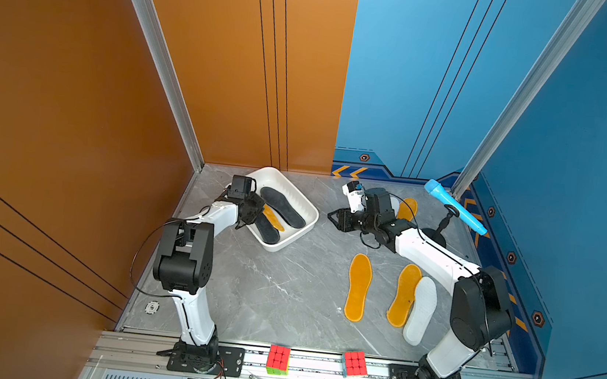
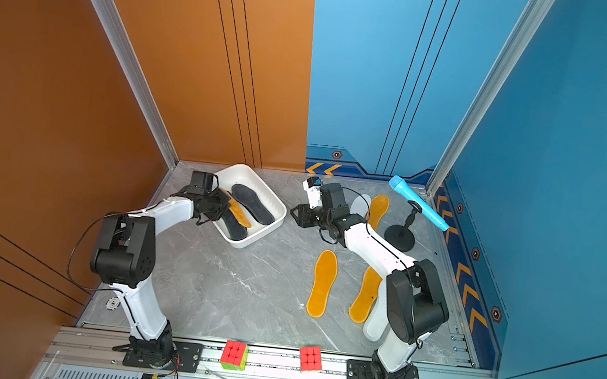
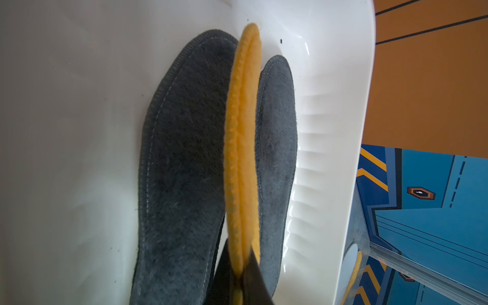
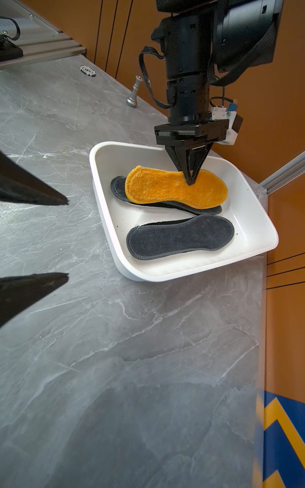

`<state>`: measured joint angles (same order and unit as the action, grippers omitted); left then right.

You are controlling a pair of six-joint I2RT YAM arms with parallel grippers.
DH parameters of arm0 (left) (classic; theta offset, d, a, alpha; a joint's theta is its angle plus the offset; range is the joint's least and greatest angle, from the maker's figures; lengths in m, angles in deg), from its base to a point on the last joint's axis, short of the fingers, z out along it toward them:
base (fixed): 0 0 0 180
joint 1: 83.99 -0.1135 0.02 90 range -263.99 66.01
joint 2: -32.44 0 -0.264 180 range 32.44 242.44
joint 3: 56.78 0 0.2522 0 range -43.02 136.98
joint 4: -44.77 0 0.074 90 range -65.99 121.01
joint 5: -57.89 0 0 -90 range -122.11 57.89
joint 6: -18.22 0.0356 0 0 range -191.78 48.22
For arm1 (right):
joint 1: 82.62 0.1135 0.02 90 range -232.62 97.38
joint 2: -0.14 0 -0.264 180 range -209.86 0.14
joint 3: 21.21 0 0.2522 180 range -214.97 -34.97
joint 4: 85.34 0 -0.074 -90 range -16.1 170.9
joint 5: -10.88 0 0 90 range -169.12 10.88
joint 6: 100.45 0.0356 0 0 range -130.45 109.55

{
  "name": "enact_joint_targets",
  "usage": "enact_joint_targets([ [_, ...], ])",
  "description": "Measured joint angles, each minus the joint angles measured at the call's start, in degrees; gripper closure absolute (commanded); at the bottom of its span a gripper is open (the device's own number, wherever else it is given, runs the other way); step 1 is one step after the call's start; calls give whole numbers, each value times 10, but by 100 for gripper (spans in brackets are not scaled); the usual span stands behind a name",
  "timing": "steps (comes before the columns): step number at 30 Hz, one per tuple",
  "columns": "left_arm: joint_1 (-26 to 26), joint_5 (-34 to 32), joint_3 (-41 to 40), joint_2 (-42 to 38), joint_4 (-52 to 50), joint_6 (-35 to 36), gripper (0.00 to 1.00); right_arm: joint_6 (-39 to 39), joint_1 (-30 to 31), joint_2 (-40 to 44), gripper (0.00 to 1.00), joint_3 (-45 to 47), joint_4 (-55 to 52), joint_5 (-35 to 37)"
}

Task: Put the insoles into the storage box
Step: Place the insole in the storage box.

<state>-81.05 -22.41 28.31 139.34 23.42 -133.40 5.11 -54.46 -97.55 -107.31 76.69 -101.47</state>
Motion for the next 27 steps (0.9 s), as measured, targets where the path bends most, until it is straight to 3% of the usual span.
enact_joint_targets([
  [15,0,0,0,7,0,3,87,7,-1,0,57,2,4,0],
  [27,0,0,-7,7,0,3,76,10,-4,0,56,8,4,-2],
])
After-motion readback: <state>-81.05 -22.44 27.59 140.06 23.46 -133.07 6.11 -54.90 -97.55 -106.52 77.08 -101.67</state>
